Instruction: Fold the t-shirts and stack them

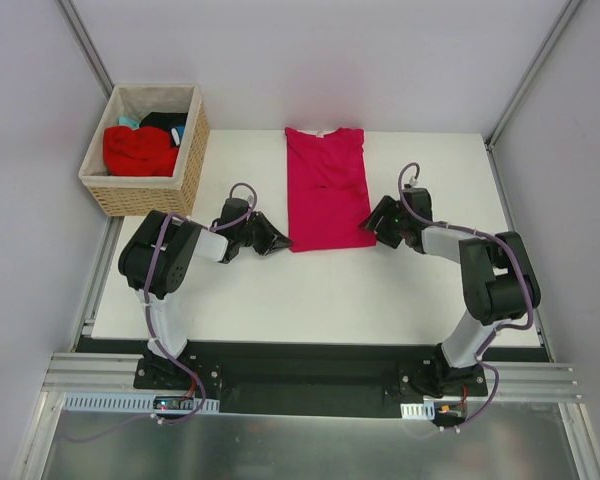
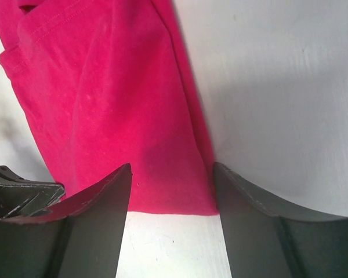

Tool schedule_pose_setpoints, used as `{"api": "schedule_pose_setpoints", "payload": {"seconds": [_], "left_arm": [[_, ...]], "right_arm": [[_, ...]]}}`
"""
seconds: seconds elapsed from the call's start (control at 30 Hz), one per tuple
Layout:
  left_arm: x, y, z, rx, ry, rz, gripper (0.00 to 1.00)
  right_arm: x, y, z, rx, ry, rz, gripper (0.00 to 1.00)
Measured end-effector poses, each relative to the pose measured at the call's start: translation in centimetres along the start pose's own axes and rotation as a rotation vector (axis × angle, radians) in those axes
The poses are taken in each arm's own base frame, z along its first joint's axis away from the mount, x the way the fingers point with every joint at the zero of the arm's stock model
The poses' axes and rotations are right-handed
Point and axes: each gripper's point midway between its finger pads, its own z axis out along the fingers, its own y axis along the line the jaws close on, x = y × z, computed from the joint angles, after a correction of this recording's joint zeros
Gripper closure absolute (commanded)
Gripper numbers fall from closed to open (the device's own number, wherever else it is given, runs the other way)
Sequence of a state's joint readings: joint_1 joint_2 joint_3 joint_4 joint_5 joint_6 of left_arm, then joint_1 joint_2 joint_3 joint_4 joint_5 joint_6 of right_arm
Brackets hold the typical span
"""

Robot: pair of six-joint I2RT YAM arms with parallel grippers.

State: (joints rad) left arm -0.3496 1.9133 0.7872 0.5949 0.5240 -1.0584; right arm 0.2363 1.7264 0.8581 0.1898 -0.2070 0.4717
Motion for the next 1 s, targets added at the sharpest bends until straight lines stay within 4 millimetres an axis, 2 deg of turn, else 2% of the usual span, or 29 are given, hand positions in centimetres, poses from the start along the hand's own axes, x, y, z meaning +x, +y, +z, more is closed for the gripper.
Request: {"api": "schedule_pose_setpoints", "payload": {"seconds": [0.47,1.0], "left_arm": [[0.0,0.0,0.0,0.0,0.0,0.0,1.0],[-0.1,0.2,-0.1,0.008,-0.009,0.002,1.0]], "right_arm": [[2.6,-1.1,-2.1,0.017,0.015,-0.001,0.39],[2.7,-1.3,-2.1,0.033,0.011,-0.007,0.42]]}}
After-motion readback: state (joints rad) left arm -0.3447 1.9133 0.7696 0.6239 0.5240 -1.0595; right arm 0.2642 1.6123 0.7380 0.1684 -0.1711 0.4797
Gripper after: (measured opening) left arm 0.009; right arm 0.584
